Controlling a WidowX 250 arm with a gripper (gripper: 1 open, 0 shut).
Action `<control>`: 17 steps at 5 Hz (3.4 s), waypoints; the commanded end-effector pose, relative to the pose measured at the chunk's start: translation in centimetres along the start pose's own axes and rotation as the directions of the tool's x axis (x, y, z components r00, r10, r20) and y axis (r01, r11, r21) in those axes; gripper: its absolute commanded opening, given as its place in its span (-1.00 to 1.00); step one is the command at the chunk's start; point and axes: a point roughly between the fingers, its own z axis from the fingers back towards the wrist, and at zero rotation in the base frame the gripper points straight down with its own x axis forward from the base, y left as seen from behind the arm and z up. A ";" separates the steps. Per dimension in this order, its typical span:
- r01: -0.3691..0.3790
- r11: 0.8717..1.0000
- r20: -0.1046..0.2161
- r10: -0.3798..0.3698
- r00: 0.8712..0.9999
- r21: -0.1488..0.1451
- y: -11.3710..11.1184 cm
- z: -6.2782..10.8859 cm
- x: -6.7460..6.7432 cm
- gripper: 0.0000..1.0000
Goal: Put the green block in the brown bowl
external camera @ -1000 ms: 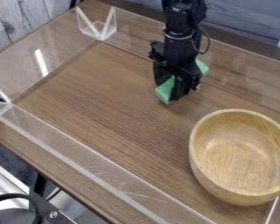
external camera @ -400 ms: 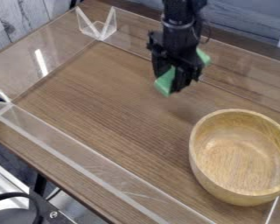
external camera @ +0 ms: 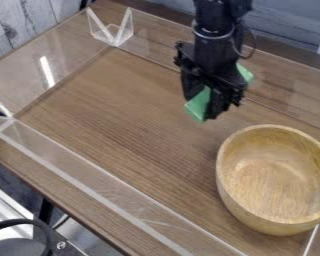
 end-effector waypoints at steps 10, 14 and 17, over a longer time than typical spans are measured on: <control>0.089 0.990 -0.005 -0.090 0.996 -0.108 -10.0 -2.1 0.2 -1.00; 0.074 0.989 -0.011 -0.076 0.997 -0.125 -9.8 -2.1 0.1 -1.00; 0.057 0.991 0.032 -0.054 0.998 -0.117 -9.5 0.1 0.4 1.00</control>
